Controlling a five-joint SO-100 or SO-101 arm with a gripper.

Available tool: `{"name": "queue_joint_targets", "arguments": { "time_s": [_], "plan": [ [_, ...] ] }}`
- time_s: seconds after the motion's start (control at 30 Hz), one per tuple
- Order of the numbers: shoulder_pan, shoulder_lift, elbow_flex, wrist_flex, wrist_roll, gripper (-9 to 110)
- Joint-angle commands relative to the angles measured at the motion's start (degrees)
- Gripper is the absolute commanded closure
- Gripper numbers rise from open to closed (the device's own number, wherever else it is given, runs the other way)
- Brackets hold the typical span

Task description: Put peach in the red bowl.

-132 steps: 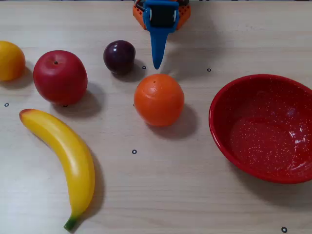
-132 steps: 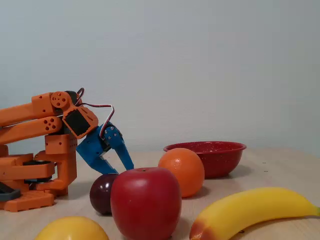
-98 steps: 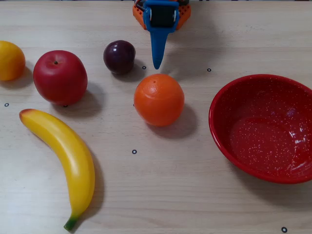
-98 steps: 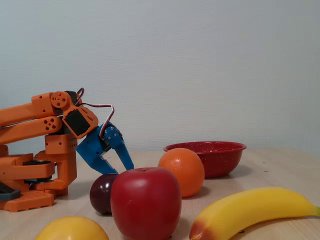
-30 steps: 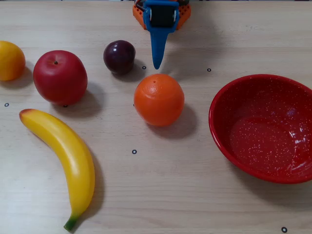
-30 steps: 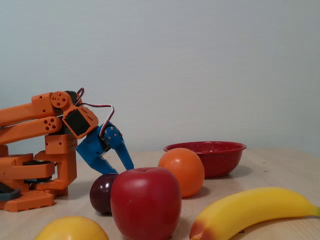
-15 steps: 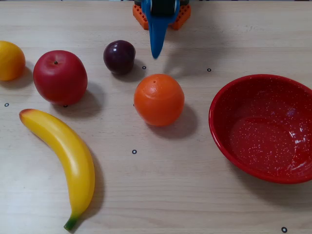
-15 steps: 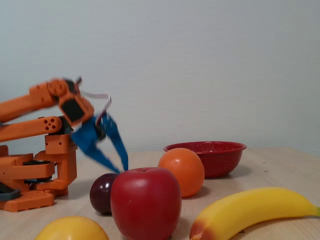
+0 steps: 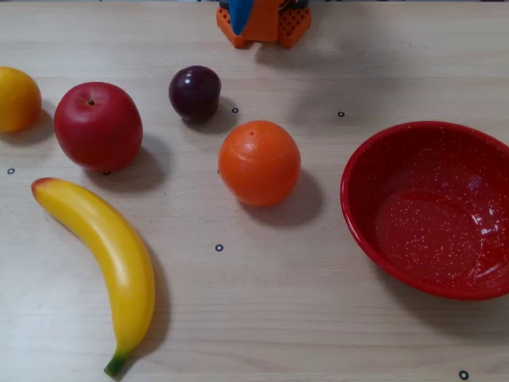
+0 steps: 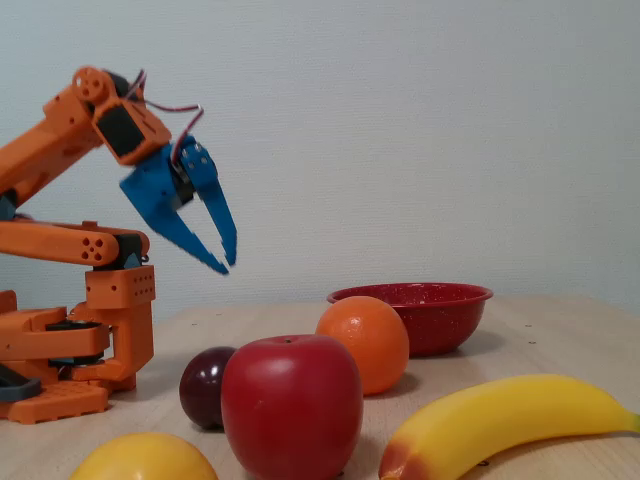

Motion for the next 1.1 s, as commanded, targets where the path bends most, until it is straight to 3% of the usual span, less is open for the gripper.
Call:
{"name": "queue_joint_targets", "arguments": {
  "time_s": [0.0,0.3,1.07],
  "plan": [
    [3.16,-3.96,-8.70,1.14,-2.55,102],
    [13.18,-18.63,-24.61,6.94,-5.36,102],
    [32.61,-42.45,-41.40,1.49,-10.02,102]
  ]
}}
